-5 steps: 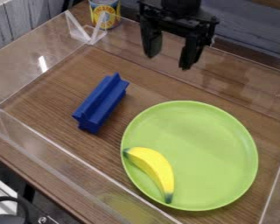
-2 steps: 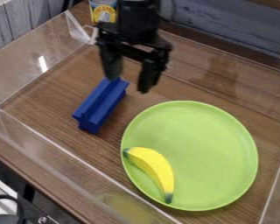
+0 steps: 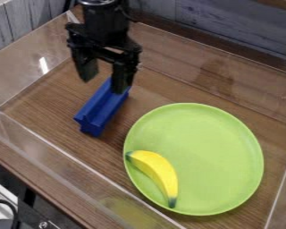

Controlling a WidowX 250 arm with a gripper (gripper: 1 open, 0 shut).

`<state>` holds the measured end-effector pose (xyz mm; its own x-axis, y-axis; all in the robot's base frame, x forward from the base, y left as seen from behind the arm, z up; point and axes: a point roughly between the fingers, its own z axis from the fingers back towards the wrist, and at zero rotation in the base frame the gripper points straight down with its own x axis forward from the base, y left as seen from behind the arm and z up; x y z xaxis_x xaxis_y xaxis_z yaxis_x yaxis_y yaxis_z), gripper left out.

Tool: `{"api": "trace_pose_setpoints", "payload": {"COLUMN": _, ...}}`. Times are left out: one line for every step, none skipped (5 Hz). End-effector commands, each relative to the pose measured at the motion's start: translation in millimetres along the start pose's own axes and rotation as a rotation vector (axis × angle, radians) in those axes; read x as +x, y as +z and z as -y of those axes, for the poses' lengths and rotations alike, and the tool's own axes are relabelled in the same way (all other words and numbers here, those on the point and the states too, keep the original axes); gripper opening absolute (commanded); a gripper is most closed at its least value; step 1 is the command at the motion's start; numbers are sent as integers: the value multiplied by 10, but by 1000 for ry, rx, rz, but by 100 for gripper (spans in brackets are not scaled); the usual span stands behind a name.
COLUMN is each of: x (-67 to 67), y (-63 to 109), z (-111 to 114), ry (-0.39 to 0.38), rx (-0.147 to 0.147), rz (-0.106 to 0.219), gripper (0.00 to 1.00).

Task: Put the blue object in the green plate

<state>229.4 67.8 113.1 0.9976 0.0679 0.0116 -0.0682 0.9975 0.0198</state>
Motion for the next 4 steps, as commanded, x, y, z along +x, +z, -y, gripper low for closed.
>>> {"api": "trace_pose_setpoints", "payload": {"x": 2, "y": 17, "z": -31, "ry": -3, "rx": 8, "rz": 24, "gripper": 100}}
{"api": "trace_pose_setpoints", "payload": {"x": -14, "y": -49, "z": -29, "ry": -1, "rx": 5, "rz": 11, "gripper": 100}}
{"api": "trace_pose_setpoints", "payload": {"x": -21, "y": -123, "z": -35, "ry": 3, "rx": 3, "rz": -1, "gripper": 100}}
{"api": "trace_pose_setpoints", "payload": {"x": -32, "y": -193, "z": -38, "ry": 3, "rx": 0, "rz": -11, "gripper": 100}}
